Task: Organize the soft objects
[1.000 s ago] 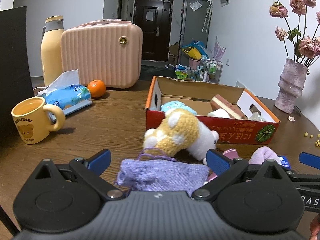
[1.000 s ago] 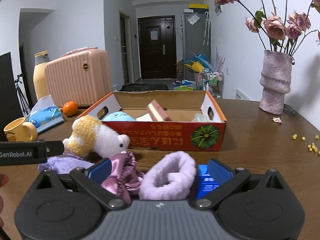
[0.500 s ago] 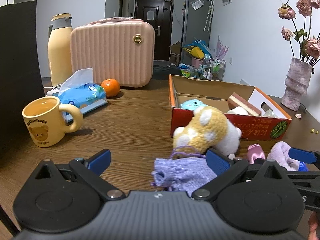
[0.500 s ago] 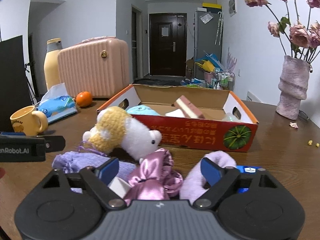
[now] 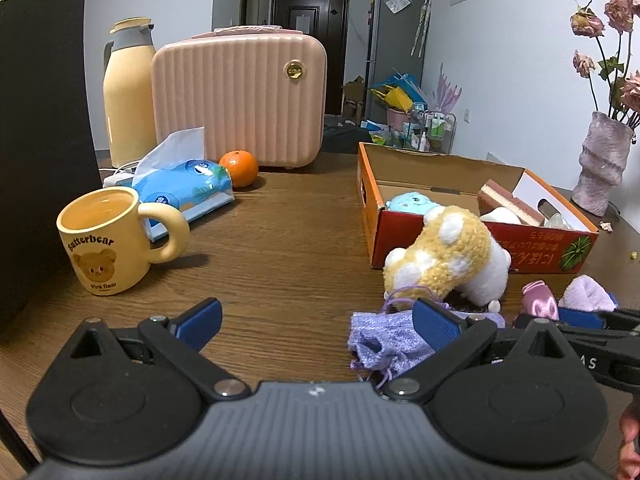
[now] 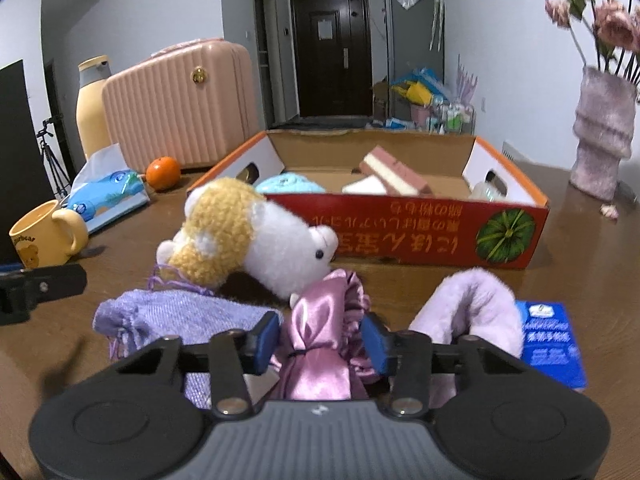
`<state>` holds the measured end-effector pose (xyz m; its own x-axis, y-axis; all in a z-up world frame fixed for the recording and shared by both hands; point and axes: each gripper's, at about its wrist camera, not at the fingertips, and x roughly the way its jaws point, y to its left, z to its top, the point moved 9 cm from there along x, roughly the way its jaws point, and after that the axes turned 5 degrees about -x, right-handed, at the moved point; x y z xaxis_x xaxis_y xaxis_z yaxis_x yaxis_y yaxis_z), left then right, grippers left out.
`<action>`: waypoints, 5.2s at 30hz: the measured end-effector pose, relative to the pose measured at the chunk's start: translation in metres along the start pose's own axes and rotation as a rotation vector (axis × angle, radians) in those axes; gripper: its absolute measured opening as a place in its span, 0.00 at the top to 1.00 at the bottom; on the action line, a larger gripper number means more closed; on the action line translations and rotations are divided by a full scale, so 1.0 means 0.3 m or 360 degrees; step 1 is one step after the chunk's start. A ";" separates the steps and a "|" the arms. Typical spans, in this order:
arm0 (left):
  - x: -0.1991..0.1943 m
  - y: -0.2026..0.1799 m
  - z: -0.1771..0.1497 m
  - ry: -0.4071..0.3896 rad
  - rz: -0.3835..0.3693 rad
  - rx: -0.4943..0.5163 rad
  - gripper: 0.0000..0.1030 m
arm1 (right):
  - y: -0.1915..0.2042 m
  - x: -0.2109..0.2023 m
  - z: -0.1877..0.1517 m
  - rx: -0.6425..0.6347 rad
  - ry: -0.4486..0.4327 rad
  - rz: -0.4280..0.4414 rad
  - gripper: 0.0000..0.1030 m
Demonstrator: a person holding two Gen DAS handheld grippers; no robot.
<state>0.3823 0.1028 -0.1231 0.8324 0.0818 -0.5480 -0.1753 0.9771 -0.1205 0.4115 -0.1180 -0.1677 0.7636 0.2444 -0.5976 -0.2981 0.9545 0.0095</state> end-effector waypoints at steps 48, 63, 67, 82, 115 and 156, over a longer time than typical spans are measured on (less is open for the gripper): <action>0.031 -0.121 -0.078 0.0058 -0.0020 -0.0013 0.00 | -0.117 -0.173 0.030 0.0198 -0.0277 0.0158 0.73; 0.077 -0.276 -0.123 0.0117 -0.0015 0.0091 0.00 | -0.229 -0.211 0.042 0.0266 -0.0345 0.0146 0.73; 0.096 -0.292 -0.130 0.0129 0.0020 0.0113 0.00 | -0.266 -0.217 0.044 0.0286 -0.0354 0.0137 0.73; 0.157 -0.314 -0.182 0.0239 0.0052 0.0203 0.00 | -0.323 -0.199 0.030 0.0308 -0.0325 0.0096 0.73; -0.060 -0.317 -0.137 -0.0054 -0.0052 0.0177 0.80 | -0.283 -0.228 0.046 0.0270 -0.0386 0.0167 0.73; -0.078 -0.539 0.149 -0.0311 -0.0242 0.0143 0.80 | -0.343 -0.210 0.264 0.0193 -0.0538 0.0145 0.73</action>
<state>0.4145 -0.0485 -0.0539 0.9329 -0.0394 -0.3580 -0.0004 0.9939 -0.1104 0.4392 -0.2180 -0.0676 0.8892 0.3525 -0.2916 -0.3188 0.9346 0.1575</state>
